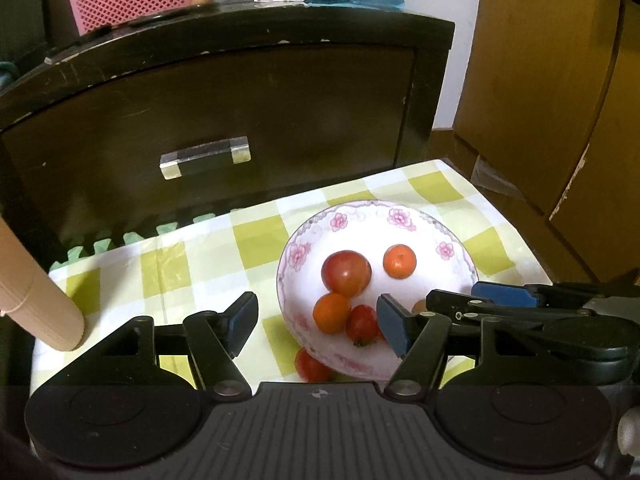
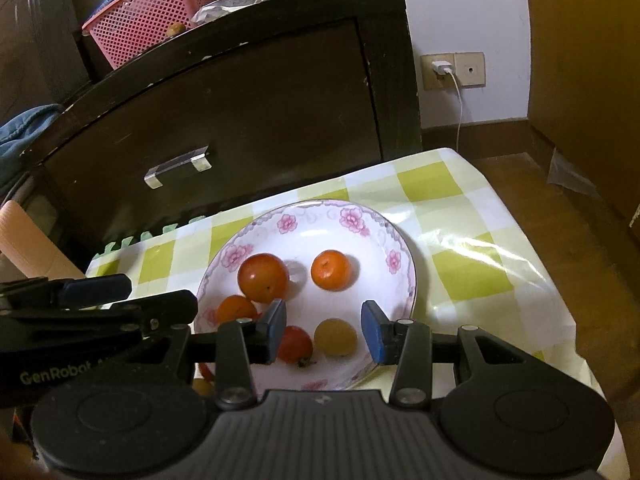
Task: Organize fruits
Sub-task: 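Move both open grippers back toward the fruits left on the cloth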
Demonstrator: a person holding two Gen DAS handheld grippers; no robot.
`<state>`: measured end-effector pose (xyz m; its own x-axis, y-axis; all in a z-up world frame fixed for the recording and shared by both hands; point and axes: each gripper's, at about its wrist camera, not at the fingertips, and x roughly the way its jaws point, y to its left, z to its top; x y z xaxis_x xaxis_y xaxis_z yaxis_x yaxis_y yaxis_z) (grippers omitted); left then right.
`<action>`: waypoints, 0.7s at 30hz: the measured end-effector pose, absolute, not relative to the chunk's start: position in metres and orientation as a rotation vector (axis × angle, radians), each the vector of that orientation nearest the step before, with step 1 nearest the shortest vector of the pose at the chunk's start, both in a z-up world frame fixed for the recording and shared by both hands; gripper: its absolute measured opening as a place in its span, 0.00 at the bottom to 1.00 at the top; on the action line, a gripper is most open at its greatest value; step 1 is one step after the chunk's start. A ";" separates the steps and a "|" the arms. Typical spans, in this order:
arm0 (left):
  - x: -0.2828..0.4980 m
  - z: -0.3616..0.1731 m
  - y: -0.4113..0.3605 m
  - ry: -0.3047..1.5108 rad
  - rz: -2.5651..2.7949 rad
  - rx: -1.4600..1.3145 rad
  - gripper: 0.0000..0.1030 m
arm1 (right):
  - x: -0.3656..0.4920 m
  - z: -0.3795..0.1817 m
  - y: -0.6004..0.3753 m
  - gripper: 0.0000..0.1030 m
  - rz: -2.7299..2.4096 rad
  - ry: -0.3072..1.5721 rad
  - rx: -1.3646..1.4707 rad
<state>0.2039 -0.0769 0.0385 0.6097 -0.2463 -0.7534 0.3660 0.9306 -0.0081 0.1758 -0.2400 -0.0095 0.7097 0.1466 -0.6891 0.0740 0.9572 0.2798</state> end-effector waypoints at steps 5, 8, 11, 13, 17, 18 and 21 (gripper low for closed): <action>0.196 0.038 -0.074 0.852 -0.351 0.163 0.70 | 0.168 -0.012 -0.236 0.39 0.043 0.803 0.297; 0.192 0.037 -0.072 0.857 -0.349 0.169 0.70 | 0.163 -0.013 -0.233 0.39 0.048 0.816 0.299; 0.186 0.036 -0.070 0.860 -0.345 0.177 0.70 | 0.158 -0.014 -0.231 0.39 0.050 0.825 0.298; 0.183 0.035 -0.068 0.865 -0.345 0.179 0.70 | 0.155 -0.015 -0.229 0.39 0.054 0.834 0.297; 0.175 0.032 -0.065 0.878 -0.344 0.193 0.70 | 0.147 -0.018 -0.224 0.39 0.062 0.853 0.291; 0.173 0.030 -0.064 0.882 -0.342 0.198 0.70 | 0.145 -0.020 -0.222 0.39 0.065 0.860 0.288; 0.168 0.026 -0.063 0.896 -0.341 0.215 0.70 | 0.141 -0.024 -0.218 0.39 0.071 0.883 0.278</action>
